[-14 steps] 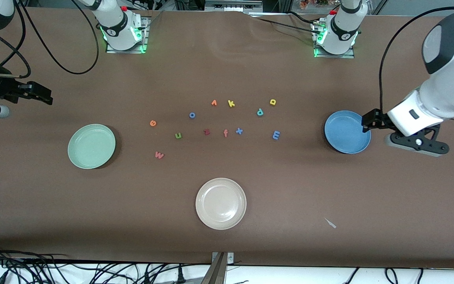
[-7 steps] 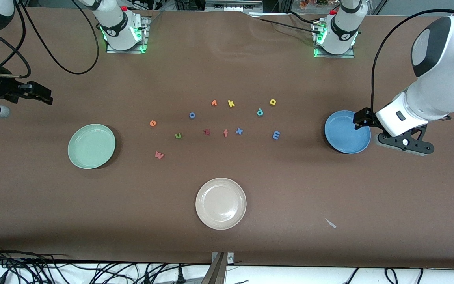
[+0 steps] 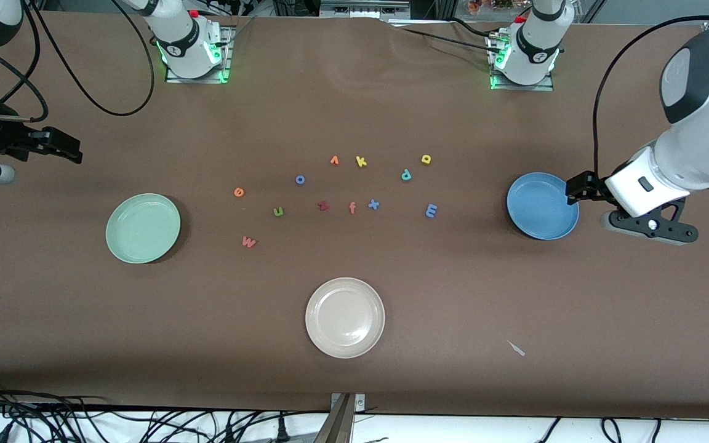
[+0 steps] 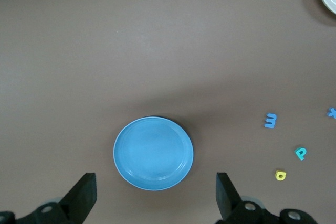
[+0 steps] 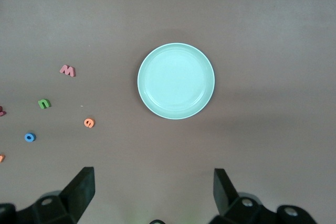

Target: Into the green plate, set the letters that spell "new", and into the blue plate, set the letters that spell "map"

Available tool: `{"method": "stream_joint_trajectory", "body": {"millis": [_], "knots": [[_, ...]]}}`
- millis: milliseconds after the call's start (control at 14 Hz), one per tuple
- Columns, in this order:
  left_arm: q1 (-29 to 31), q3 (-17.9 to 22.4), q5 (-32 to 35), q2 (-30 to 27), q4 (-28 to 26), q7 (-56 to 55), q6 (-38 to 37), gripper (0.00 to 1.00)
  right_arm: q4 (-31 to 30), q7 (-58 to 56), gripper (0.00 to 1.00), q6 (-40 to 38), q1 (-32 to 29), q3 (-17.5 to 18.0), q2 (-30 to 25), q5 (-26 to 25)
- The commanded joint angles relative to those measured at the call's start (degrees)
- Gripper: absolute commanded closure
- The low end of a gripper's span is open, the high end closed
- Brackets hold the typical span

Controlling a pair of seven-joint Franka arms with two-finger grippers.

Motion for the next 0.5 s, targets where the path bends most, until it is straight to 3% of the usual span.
{"method": "stream_joint_trajectory", "body": {"millis": [0, 428], "knots": [[0.4, -0.3, 1.5, -0.2, 0.5, 1.7, -0.6, 0.00, 1.0, -0.2, 0.00, -0.3, -0.3, -0.1, 0.4, 1.0], [0.4, -0.3, 1.0, -0.2, 0.4, 1.8, -0.8, 0.00, 1.0, -0.4, 0.00, -0.5, -0.2, -0.1, 0.4, 1.2]]}}
